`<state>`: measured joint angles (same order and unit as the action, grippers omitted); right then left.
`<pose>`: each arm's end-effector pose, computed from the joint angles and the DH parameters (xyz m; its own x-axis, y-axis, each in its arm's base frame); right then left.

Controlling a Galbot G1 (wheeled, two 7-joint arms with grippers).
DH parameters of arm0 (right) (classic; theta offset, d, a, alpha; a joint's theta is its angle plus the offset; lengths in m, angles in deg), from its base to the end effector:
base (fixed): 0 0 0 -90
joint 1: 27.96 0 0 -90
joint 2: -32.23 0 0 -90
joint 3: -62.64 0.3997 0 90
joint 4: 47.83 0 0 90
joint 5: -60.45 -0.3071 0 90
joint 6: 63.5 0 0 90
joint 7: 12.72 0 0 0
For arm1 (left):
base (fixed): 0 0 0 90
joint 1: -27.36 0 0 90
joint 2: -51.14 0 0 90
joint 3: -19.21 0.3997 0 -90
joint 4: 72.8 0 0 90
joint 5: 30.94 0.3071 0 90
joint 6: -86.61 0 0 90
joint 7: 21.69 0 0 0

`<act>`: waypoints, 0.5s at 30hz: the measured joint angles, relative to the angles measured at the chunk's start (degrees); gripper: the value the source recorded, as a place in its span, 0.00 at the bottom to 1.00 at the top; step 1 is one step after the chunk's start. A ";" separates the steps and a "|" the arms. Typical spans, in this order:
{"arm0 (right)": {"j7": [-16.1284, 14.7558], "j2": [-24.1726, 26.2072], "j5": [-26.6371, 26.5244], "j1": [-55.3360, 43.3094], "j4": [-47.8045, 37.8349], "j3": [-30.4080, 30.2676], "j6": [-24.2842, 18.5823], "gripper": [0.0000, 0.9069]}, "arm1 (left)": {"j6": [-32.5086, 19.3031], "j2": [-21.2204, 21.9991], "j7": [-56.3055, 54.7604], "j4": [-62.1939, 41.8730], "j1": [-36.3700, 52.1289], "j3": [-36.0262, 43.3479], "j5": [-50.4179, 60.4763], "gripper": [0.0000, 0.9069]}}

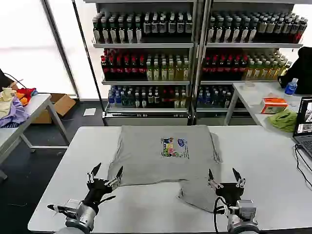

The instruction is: Fold and organize the clothes.

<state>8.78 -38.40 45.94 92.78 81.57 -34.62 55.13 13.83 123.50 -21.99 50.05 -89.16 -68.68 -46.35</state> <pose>0.0985 -0.0396 -0.2949 -0.9229 0.0749 0.3777 0.0338 0.9929 -0.1143 0.1302 0.0616 -0.3165 -0.9574 0.1877 0.2194 0.1903 0.9817 -0.0096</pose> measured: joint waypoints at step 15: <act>3.37 -0.32 -0.69 3.57 0.14 -2.43 2.68 1.00 | 5.44 -4.25 1.65 -6.86 3.82 1.75 -3.25 1.00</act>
<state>12.15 -38.72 45.25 96.35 81.71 -37.05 57.81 19.27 119.25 -20.34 43.19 -85.33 -66.92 -49.60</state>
